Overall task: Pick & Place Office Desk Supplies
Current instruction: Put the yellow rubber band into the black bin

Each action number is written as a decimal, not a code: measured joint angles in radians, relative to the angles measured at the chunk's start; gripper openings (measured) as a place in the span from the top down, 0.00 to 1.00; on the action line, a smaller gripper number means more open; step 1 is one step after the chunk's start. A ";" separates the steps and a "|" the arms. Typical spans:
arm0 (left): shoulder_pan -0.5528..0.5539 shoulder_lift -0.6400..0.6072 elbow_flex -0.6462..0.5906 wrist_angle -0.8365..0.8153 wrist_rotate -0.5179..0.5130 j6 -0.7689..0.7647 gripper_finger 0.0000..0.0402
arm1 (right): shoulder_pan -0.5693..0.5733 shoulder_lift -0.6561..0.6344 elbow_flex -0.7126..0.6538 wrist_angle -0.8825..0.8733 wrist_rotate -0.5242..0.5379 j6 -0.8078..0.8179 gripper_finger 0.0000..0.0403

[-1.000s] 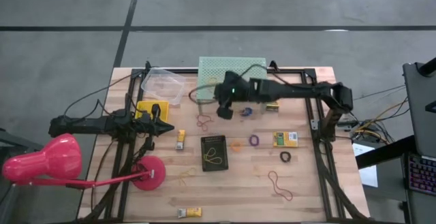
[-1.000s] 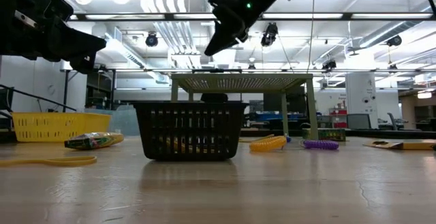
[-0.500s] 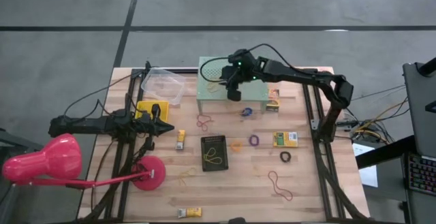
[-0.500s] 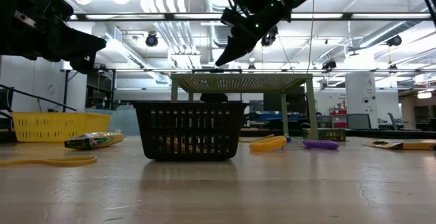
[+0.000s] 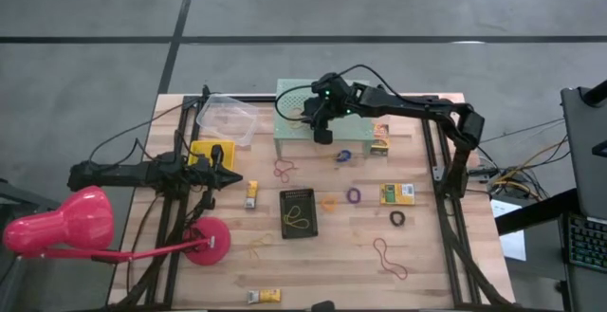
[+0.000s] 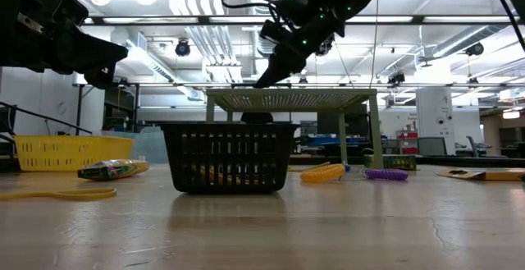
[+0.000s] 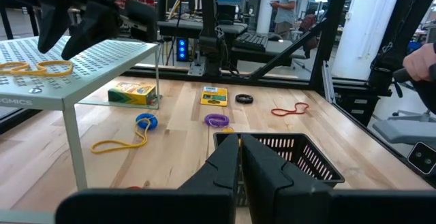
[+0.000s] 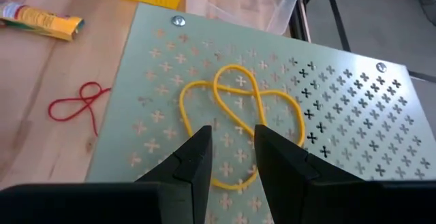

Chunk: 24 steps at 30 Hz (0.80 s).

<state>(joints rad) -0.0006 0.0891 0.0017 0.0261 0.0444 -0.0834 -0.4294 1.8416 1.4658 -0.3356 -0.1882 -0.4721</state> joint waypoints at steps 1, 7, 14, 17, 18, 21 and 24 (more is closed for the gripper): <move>0.000 0.000 0.000 0.000 0.000 0.000 0.94 | 0.000 0.000 0.000 0.002 0.000 0.000 0.73; 0.000 0.000 0.000 0.000 0.000 0.000 0.94 | 0.000 0.000 0.000 0.002 -0.021 0.024 0.73; 0.000 0.000 0.000 0.000 0.000 0.000 0.94 | -0.001 0.012 -0.002 0.001 -0.056 0.026 0.73; 0.000 0.000 0.000 0.000 0.000 0.000 0.94 | -0.001 0.022 -0.002 0.002 -0.058 0.032 0.73; 0.000 0.000 0.000 0.000 0.000 0.000 0.94 | -0.001 0.024 -0.002 0.003 -0.059 0.032 0.73; 0.000 0.000 0.000 0.000 0.000 0.000 0.94 | -0.001 0.024 -0.004 0.003 -0.059 0.032 0.73; 0.000 0.000 0.000 0.000 0.000 0.000 0.94 | -0.001 0.025 -0.004 0.002 -0.058 0.032 0.73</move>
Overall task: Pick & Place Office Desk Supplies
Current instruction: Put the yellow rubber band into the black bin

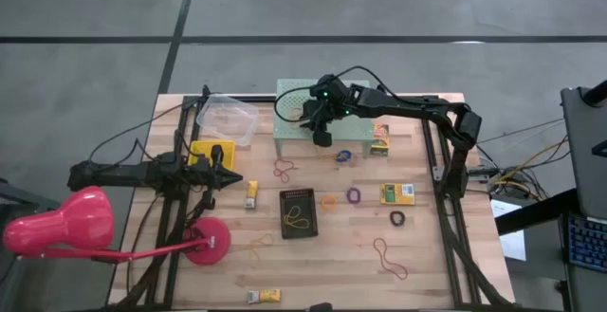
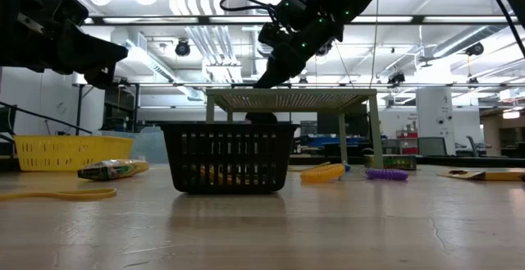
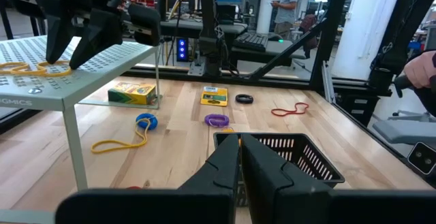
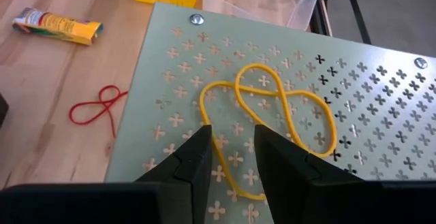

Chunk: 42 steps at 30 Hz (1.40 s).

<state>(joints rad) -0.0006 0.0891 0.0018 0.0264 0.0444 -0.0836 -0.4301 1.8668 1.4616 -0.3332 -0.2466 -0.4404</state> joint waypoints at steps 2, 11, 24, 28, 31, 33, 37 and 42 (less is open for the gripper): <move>0.000 0.000 0.000 0.000 0.000 0.000 0.94 | 0.000 0.000 -0.001 0.000 0.000 0.000 0.73; 0.000 0.000 0.000 0.000 0.000 0.000 0.94 | 0.000 0.000 -0.002 -0.011 0.000 -0.006 0.73; 0.000 0.000 0.000 0.000 0.000 0.000 0.94 | 0.002 -0.006 0.005 -0.026 0.002 -0.034 0.73; 0.000 0.000 0.000 0.000 0.000 0.000 0.94 | 0.004 -0.006 0.005 -0.023 0.002 -0.034 0.73; 0.000 0.000 0.000 0.000 0.000 0.000 0.94 | 0.006 -0.006 0.005 -0.023 0.002 -0.034 0.73; 0.000 0.000 0.000 0.000 0.000 0.000 0.94 | 0.008 -0.007 0.005 -0.023 -0.003 -0.034 0.73; 0.000 0.000 0.000 0.000 0.000 0.000 0.94 | 0.009 -0.007 0.005 -0.026 -0.034 -0.034 0.73; 0.000 0.000 0.000 0.000 0.000 0.000 0.94 | 0.012 -0.007 0.004 -0.030 -0.041 -0.036 0.73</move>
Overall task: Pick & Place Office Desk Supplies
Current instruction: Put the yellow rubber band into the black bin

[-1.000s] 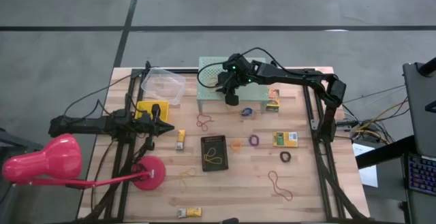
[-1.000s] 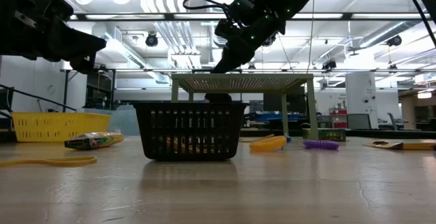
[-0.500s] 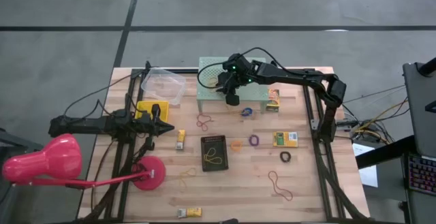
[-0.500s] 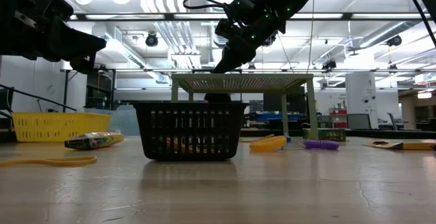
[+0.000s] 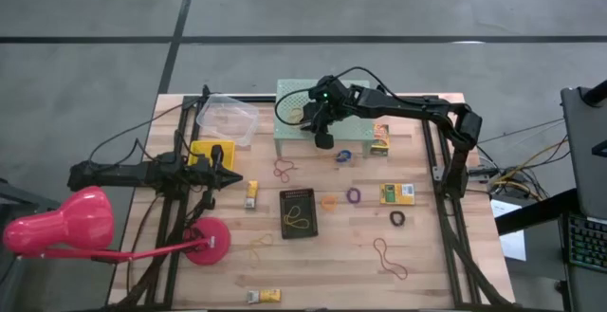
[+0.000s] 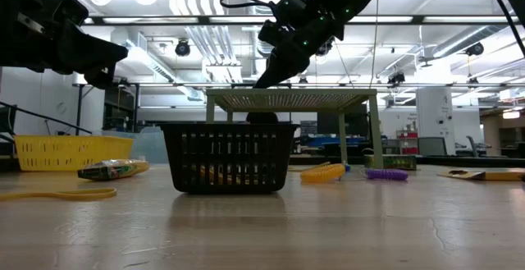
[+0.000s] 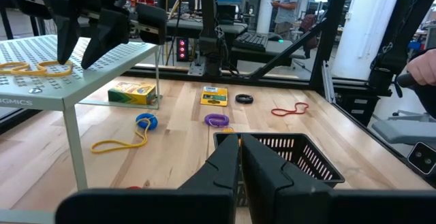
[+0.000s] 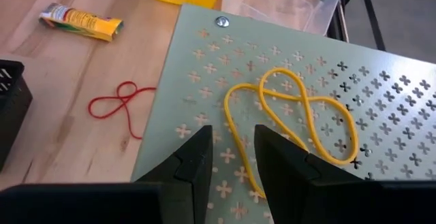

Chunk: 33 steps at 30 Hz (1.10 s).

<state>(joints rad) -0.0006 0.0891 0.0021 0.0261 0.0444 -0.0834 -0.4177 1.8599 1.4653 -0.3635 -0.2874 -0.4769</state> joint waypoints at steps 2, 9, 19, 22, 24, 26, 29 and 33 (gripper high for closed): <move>0.000 0.000 0.000 0.000 0.000 0.000 0.94 | 0.001 -0.001 0.000 -0.001 0.000 -0.003 0.73; 0.000 0.000 0.000 0.000 0.000 0.000 0.94 | 0.004 -0.001 -0.005 -0.003 0.019 -0.039 0.75; 0.000 0.000 0.000 0.000 0.000 0.000 0.94 | 0.010 -0.001 -0.007 -0.025 0.047 -0.063 0.91; 0.000 0.000 0.000 0.000 0.000 0.000 0.94 | 0.010 -0.001 -0.007 -0.026 0.047 -0.075 0.95; 0.000 0.000 0.000 0.000 0.000 0.000 0.94 | 0.010 -0.001 -0.007 -0.026 0.047 -0.076 0.97; 0.000 0.000 0.000 0.000 0.000 0.000 0.94 | 0.010 -0.001 -0.008 -0.026 0.047 -0.076 0.98; 0.000 0.000 0.000 0.000 0.000 0.000 0.94 | 0.010 -0.001 -0.008 -0.027 0.048 -0.075 0.98; 0.000 0.000 0.000 0.000 0.000 0.000 0.94 | 0.010 -0.001 -0.007 -0.021 0.051 -0.073 0.98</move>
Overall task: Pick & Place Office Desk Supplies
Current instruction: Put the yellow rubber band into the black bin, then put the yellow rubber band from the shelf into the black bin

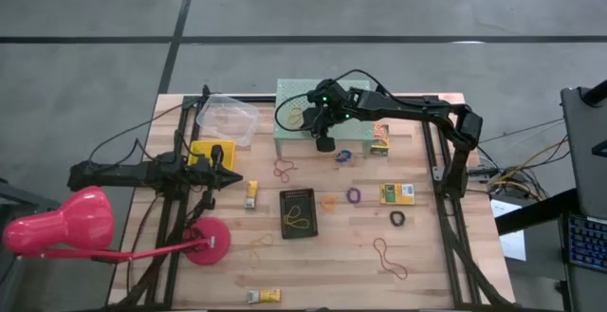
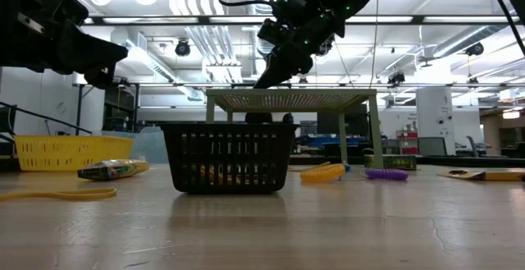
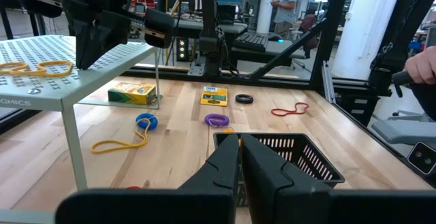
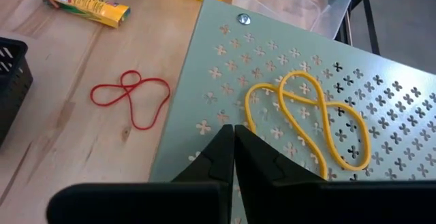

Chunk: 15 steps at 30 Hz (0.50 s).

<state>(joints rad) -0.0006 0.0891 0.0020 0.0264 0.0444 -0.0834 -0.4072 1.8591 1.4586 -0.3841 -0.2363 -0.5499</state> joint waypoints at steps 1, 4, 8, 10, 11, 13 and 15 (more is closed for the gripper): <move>0.000 0.000 0.000 0.000 0.000 0.000 0.94 | 0.000 0.000 0.000 0.003 0.000 0.000 0.98; 0.000 0.000 0.000 0.000 0.000 0.000 0.94 | 0.000 -0.002 0.000 0.014 0.002 0.000 0.98; 0.000 0.000 0.000 0.000 0.000 0.000 0.94 | -0.001 -0.003 0.012 0.021 0.019 0.006 0.98; 0.000 0.000 0.000 0.000 0.000 0.000 0.94 | -0.003 -0.003 0.024 0.023 0.020 0.015 0.98; 0.000 0.000 0.000 0.000 0.000 0.000 0.94 | -0.003 -0.003 0.029 0.025 0.019 0.016 0.98; 0.000 0.000 0.000 0.000 0.000 0.000 0.94 | -0.002 -0.005 0.036 0.026 0.017 0.019 0.98; 0.000 0.000 0.000 0.000 0.000 0.000 0.94 | -0.001 -0.005 0.038 0.027 0.012 0.019 0.98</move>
<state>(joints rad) -0.0006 0.0891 0.0021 0.0265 0.0444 -0.0834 -0.4086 1.8542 1.4963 -0.3569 -0.2246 -0.5312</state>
